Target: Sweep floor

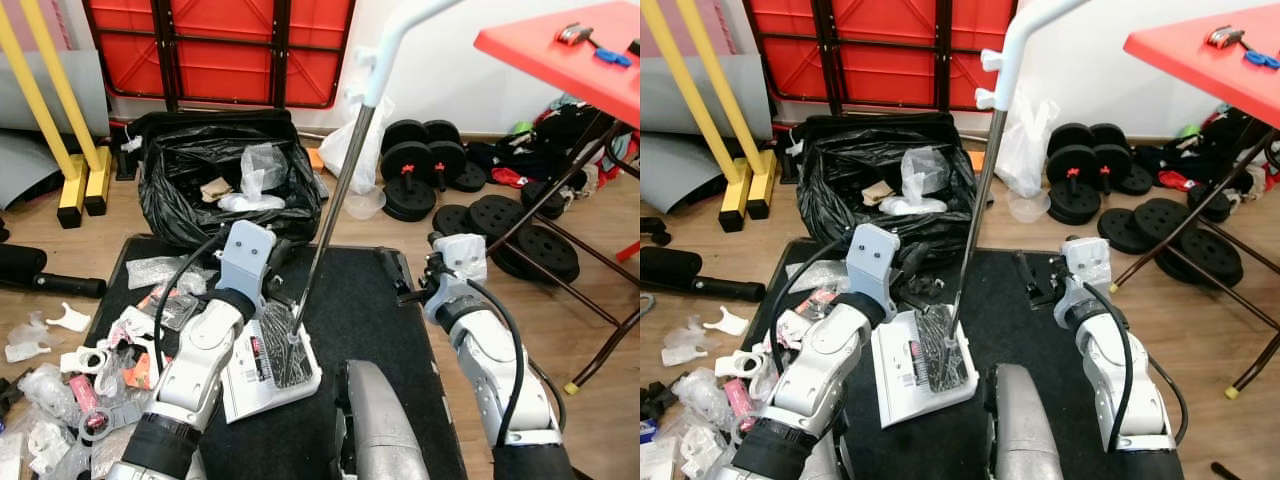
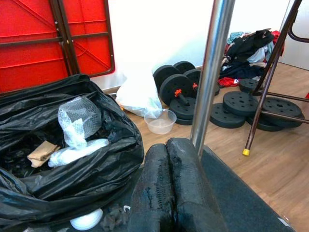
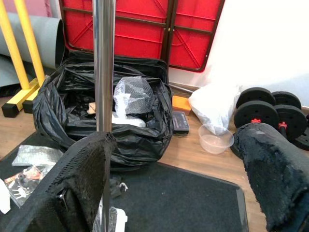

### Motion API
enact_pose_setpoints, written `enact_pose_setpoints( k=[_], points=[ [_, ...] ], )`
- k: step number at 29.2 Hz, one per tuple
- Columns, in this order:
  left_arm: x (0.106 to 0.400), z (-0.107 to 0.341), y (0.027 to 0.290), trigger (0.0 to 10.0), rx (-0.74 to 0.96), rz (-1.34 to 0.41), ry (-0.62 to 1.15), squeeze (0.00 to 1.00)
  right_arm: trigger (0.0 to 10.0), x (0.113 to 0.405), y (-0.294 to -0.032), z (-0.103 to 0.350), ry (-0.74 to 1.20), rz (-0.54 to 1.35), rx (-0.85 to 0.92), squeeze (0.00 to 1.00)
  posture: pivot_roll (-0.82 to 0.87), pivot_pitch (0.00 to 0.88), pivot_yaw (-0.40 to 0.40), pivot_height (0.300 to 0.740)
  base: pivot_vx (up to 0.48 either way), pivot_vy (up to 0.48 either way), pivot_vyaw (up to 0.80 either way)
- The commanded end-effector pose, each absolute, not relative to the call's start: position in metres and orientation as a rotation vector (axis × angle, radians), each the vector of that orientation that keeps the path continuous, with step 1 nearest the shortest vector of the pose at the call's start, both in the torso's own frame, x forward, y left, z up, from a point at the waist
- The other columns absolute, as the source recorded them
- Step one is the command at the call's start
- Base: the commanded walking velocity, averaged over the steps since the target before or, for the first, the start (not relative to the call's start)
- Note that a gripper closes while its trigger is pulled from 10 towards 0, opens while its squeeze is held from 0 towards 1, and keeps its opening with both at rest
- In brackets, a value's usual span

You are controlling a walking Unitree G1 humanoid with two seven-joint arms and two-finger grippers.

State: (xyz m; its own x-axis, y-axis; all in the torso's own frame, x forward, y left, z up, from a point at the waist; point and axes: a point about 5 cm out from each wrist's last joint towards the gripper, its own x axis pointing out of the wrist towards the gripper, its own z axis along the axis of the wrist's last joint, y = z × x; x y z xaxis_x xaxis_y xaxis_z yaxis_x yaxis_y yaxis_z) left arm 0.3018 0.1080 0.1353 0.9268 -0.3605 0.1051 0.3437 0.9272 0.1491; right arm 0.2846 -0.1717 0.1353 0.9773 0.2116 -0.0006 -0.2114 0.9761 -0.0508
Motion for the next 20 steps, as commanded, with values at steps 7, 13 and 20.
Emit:
enact_pose_setpoints(
  k=[7,13,20],
  points=[
    [0.3039,0.1338,0.1057,10.0,0.133,-0.366,-0.133,0.00,10.0,0.2863,-0.1774,0.1371,-0.020,0.201,-0.043,0.00,-0.14,0.017,-0.155,0.585,0.000,0.000,0.00],
    [0.3047,0.1339,0.1060,10.0,0.135,-0.367,-0.131,0.00,10.0,0.2867,-0.1775,0.1383,-0.026,0.200,-0.044,0.00,-0.14,0.022,-0.152,0.605,0.000,0.000,0.00],
    [0.3054,0.1341,0.1061,10.0,0.139,-0.367,-0.130,0.00,10.0,0.2869,-0.1777,0.1393,-0.030,0.201,-0.041,0.00,-0.14,0.024,-0.152,0.630,0.000,0.000,0.00]
  ],
)
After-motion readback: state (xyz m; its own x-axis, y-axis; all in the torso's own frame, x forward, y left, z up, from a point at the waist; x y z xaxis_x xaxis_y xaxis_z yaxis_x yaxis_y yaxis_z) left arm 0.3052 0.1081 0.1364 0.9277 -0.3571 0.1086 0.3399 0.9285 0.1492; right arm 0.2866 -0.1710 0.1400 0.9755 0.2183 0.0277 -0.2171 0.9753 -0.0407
